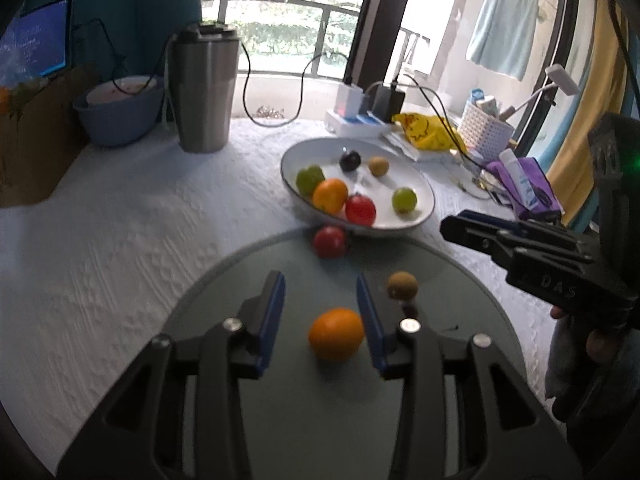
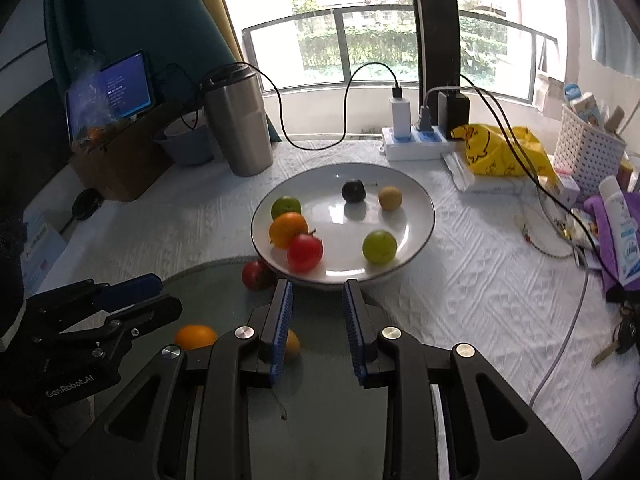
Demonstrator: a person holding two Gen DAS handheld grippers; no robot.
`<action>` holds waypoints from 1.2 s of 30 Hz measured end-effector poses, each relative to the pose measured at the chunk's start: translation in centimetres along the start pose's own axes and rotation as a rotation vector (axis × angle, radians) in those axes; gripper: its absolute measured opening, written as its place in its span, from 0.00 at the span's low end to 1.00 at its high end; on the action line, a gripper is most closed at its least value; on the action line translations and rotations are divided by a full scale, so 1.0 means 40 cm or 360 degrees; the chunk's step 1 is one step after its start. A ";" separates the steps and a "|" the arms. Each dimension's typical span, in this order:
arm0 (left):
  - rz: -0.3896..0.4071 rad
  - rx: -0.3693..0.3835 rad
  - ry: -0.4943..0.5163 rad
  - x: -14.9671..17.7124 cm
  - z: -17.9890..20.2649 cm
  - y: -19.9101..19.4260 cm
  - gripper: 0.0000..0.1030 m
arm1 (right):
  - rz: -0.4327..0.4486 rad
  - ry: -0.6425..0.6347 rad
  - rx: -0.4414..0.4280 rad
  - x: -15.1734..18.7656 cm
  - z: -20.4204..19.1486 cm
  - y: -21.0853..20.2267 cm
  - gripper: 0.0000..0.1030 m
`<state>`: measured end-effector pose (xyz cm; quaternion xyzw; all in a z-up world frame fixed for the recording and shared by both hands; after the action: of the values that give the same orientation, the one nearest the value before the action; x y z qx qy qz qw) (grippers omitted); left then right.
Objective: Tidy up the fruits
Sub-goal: 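Move both open grippers back over the fruit tray, then grasp a dark plum with the right gripper while the left grasps the orange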
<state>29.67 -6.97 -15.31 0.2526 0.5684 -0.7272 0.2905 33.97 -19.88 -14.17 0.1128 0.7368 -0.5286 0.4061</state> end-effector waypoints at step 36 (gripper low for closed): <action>-0.0157 0.0005 0.0051 0.072 0.004 0.049 0.36 | -0.0154 -0.0123 -0.0160 0.112 -0.101 0.041 0.36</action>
<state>29.03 -7.88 -18.64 0.2365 0.5835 -0.7373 0.2447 30.12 -16.89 -18.06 0.0361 0.7508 -0.5140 0.4133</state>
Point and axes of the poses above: each gripper's, at about its wrist camera, not at the fingertips, and y roughly the way its jaws point, z to its right, x to its underside, the point moved 8 cm from there along y, roughly the way its jaws point, and after that the axes turned 1 degree about x, right-handed, at the moved point
